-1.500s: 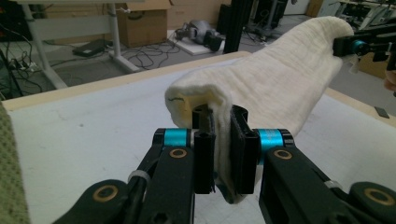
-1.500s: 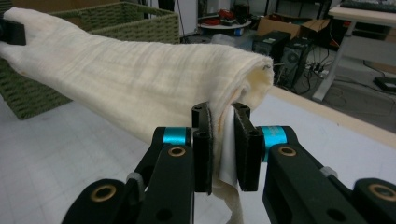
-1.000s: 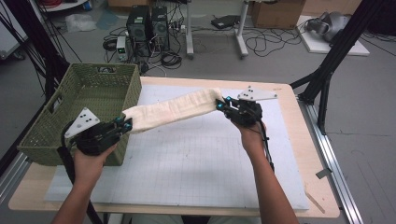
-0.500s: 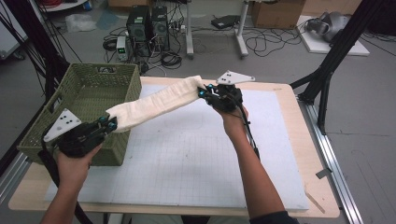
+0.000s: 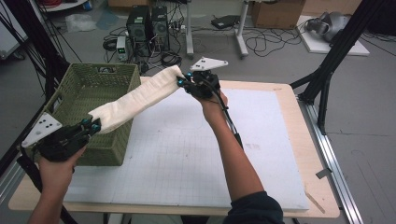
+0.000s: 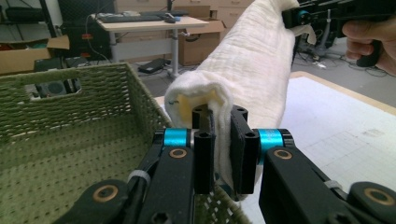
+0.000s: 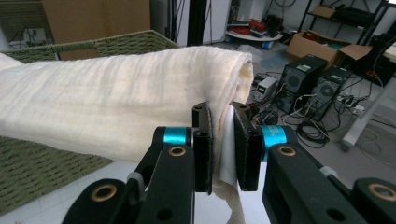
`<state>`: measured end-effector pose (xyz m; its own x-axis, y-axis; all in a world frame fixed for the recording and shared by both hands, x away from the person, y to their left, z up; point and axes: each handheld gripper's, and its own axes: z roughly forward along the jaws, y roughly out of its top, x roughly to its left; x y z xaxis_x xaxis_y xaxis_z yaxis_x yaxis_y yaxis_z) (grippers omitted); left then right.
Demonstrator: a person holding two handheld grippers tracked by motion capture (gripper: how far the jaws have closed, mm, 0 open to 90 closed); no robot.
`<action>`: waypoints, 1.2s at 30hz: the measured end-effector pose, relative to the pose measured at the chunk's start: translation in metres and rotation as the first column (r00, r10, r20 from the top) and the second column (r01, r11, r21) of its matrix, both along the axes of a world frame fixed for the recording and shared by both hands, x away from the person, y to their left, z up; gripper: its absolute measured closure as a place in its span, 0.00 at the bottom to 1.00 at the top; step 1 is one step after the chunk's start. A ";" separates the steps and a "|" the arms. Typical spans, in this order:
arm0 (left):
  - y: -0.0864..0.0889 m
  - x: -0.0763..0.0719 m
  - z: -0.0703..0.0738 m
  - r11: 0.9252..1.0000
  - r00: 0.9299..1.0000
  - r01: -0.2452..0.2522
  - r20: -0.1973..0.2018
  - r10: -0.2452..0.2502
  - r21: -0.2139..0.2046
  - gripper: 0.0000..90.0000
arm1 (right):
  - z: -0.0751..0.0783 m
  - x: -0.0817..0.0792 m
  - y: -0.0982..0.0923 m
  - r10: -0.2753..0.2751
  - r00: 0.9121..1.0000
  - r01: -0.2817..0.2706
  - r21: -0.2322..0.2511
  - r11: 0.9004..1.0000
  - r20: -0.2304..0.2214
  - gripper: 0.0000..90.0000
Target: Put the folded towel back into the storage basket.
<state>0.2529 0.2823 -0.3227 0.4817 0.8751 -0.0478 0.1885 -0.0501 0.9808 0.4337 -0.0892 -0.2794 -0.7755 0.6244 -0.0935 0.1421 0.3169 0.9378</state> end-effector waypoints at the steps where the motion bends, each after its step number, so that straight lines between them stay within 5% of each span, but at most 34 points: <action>1: 0.002 -0.001 0.000 1.000 1.000 -0.006 -0.001 0.006 -0.003 0.91 | 0.001 0.001 0.004 0.004 1.000 -0.004 0.000 1.000 0.002 0.89; 18: 0.032 -0.013 -0.004 0.996 0.996 -0.088 0.008 0.088 0.009 0.91 | 0.013 0.028 0.078 0.045 0.999 -0.045 0.013 0.999 -0.001 0.89; 36: 0.066 -0.021 -0.012 0.978 0.978 -0.208 0.017 0.208 0.028 0.91 | 0.015 0.049 0.159 0.092 0.996 -0.092 -0.021 0.995 -0.011 0.89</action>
<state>0.2315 0.3483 -0.3348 0.2896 0.9570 -0.0151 0.1841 -0.0402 0.9821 0.4824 0.0698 -0.2648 -0.8308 0.5480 -0.0977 0.1210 0.3490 0.9293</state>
